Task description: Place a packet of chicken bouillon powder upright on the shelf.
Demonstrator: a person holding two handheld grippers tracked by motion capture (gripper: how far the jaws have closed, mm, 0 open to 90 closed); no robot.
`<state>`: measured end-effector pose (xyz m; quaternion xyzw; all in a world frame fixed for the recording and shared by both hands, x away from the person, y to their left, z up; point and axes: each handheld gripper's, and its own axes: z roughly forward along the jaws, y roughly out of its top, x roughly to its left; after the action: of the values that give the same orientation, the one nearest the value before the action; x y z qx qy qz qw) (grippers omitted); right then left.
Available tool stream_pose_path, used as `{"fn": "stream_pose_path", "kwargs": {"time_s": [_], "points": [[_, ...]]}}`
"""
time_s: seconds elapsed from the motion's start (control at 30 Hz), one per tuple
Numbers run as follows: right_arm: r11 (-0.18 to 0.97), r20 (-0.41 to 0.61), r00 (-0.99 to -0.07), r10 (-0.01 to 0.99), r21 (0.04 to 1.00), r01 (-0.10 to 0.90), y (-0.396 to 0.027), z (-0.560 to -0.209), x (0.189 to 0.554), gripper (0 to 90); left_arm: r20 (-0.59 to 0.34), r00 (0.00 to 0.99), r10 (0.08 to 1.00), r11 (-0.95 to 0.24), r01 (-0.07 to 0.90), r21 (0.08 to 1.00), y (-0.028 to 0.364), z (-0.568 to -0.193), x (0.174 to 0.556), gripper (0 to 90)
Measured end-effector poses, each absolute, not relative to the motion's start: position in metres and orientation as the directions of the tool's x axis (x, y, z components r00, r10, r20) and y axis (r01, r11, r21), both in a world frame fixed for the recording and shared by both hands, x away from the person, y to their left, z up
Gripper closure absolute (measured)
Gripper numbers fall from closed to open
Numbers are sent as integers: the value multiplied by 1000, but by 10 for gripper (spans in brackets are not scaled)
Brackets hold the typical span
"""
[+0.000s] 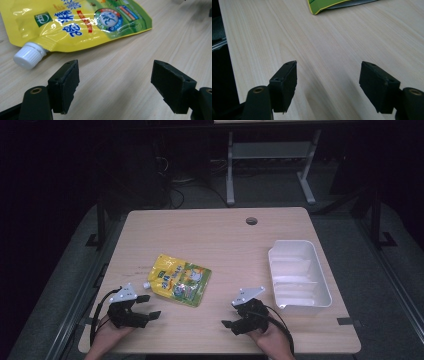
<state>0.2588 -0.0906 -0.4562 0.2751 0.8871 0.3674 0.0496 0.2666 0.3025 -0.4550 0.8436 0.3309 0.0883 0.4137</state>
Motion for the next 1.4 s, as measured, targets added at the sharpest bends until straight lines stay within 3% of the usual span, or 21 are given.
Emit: {"fn": "stream_pose_path", "kwargs": {"time_s": [0.33, 0.9, 1.4], "points": [[546, 158, -842, 516, 696, 465, -83, -451, 282, 285, -150, 747, 648, -414, 510, 754, 303, -456, 273, 238], [561, 101, -874, 476, 731, 389, -24, -426, 331, 317, -149, 738, 659, -398, 510, 763, 309, -452, 273, 244], [630, 56, -878, 476, 674, 385, 11, -450, 344, 321, -168, 685, 709, -325, 529, 784, 323, -443, 283, 244]]}}
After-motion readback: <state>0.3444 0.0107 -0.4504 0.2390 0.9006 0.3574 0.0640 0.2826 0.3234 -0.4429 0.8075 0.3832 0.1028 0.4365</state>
